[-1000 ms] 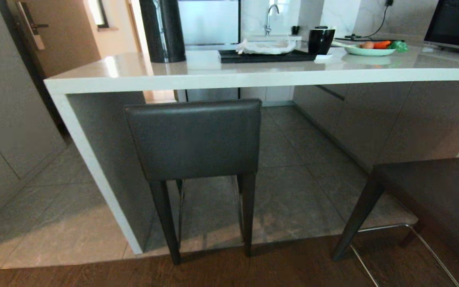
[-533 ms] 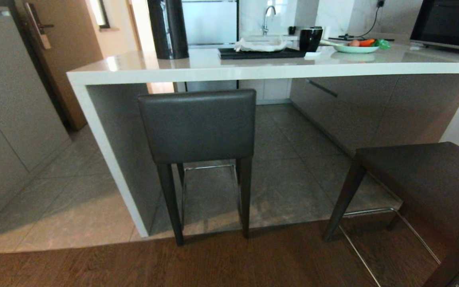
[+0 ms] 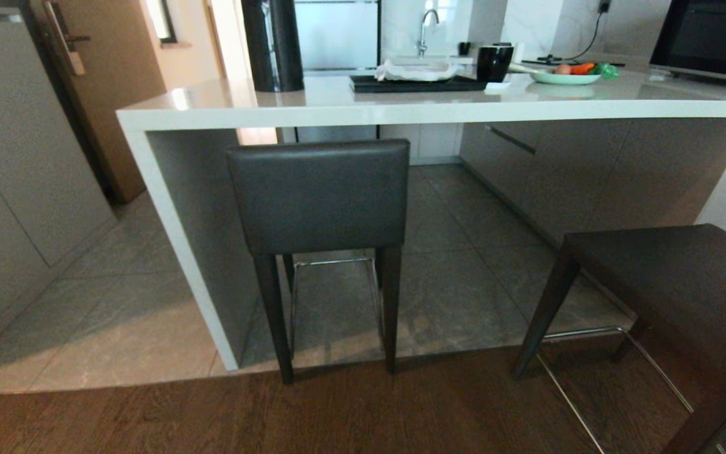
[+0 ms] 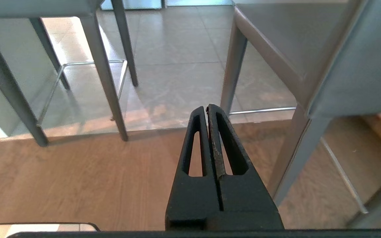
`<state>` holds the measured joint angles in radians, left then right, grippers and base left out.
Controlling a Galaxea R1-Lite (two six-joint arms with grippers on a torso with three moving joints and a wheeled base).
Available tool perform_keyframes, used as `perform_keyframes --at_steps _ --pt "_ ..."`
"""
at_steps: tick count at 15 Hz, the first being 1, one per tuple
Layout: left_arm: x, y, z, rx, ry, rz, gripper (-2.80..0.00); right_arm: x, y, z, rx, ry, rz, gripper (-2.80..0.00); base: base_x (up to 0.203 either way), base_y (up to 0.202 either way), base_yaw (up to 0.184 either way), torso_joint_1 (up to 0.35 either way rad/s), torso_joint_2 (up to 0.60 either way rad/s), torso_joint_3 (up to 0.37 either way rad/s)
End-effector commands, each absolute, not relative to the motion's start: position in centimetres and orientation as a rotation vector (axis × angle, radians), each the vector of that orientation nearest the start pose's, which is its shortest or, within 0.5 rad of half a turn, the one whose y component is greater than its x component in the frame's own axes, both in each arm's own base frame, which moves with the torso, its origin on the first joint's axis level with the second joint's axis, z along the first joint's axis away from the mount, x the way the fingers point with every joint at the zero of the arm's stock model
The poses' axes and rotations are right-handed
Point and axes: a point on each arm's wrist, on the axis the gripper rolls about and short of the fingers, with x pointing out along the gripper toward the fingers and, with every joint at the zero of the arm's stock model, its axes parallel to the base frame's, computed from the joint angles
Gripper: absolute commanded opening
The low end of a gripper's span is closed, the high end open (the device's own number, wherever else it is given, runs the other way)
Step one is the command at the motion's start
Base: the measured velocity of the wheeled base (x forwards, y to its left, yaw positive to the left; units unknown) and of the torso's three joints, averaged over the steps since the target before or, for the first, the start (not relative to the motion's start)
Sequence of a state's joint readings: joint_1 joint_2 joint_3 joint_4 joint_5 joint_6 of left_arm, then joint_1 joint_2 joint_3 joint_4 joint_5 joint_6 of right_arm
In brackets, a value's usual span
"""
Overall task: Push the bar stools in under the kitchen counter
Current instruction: Push the gray chair back under the dining table
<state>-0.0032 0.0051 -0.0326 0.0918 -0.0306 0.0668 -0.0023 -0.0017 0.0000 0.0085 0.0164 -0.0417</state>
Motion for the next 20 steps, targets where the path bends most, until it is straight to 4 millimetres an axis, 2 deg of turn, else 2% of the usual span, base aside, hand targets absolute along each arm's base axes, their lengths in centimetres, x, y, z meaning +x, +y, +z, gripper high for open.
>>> perform_keyframes --at_steps 1,20 --pt "-2.49 -0.07 7.51 0.065 0.066 -0.034 -2.80 -2.28 0.04 7.47 -0.041 0.007 0.017 -2.80 0.004 -0.094 0.009 0.008 0.00 0.006" --pt "-2.51 -0.05 7.51 0.058 0.065 -0.028 -2.80 -2.28 0.04 7.46 -0.042 0.008 0.017 -2.80 0.000 -0.194 0.001 0.002 0.00 0.003"
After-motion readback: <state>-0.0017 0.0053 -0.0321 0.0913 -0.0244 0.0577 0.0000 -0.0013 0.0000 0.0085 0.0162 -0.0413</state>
